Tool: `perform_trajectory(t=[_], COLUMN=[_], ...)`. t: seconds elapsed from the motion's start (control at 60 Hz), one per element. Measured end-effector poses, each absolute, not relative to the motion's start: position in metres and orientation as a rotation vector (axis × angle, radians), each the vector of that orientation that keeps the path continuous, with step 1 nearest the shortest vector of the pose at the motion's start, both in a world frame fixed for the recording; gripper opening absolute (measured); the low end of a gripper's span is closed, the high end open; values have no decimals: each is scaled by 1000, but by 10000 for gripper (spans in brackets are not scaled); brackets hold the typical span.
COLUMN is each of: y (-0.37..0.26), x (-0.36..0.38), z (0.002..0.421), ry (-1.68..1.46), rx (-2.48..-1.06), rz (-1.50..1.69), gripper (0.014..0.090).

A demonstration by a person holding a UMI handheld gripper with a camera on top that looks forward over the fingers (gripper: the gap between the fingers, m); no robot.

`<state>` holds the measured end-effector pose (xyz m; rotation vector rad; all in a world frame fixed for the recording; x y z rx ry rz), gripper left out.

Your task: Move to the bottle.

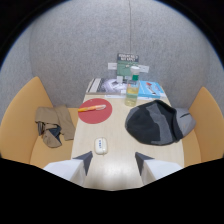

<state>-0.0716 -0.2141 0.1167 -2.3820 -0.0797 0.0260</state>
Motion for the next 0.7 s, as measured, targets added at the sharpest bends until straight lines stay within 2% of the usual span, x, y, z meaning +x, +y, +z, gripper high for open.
perform_trajectory(t=[0.25,0.267,0.3,0.383,0.7], y=[-213,-213,-211,-201,-120], x=[-43,-41,-34,-19,-3], z=[113,112,111,111,105], ry=[-40,-34,-25,-8,-31], rx=[-2374,-2372,-2369,-2355,-2281], rz=[-7,-13,-25,-48,-33], gripper=[873,893,871,873,869])
